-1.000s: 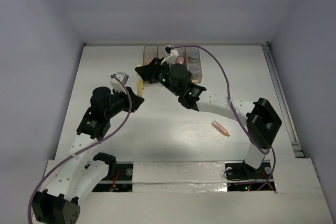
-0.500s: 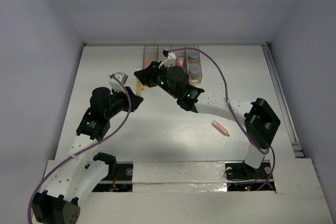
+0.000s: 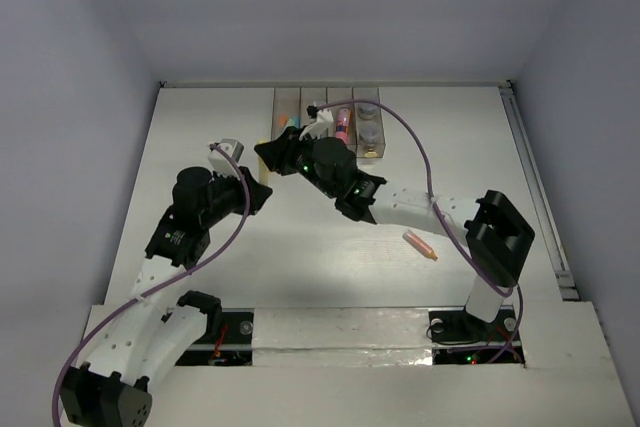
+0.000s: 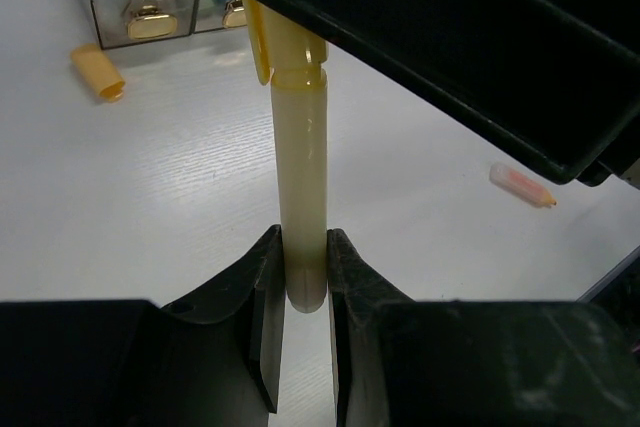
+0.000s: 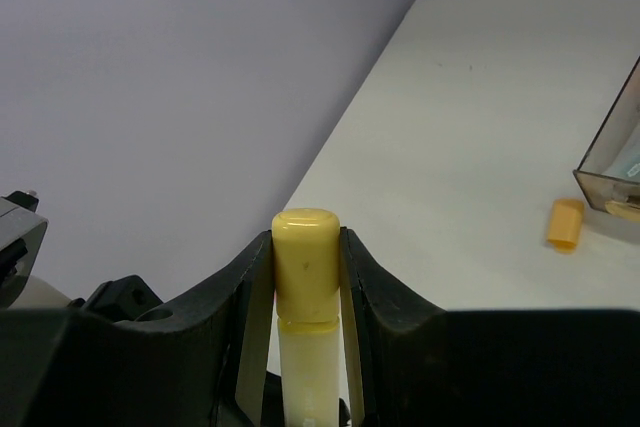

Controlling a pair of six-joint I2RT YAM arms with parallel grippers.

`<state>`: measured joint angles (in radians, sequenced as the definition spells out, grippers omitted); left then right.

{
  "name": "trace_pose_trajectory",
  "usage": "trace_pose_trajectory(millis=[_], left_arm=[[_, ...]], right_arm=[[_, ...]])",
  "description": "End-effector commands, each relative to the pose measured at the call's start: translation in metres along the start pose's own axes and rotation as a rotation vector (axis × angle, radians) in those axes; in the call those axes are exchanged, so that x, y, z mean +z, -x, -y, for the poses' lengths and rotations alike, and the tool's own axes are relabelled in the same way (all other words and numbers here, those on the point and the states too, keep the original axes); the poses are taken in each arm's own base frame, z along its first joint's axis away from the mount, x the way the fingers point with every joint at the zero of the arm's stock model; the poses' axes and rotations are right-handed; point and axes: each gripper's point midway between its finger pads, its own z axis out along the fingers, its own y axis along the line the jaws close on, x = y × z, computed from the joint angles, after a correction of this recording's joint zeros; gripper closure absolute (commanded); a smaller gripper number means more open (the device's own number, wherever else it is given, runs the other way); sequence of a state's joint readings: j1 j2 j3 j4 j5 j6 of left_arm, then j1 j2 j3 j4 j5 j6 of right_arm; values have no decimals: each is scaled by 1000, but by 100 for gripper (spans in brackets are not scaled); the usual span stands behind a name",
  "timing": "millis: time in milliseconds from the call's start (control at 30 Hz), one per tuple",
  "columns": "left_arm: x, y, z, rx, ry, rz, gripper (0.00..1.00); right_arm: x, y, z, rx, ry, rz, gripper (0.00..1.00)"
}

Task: Sort the stationery into containers
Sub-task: Close the pen cap on the pen.

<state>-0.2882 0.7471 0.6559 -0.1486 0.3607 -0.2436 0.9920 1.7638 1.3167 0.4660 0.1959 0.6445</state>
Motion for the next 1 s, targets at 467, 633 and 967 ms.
trace_pose_trajectory(millis=[467, 633, 967], left_arm=[[-19, 48, 3, 51, 51, 181, 100], [-23, 53, 3, 52, 58, 207, 100], [-27, 61, 2, 59, 73, 242, 100]], right_arm=[[-25, -36, -25, 80, 26, -105, 97], [-34, -40, -45, 140, 115, -154, 99], [-51, -79, -30, 126, 100, -273, 100]])
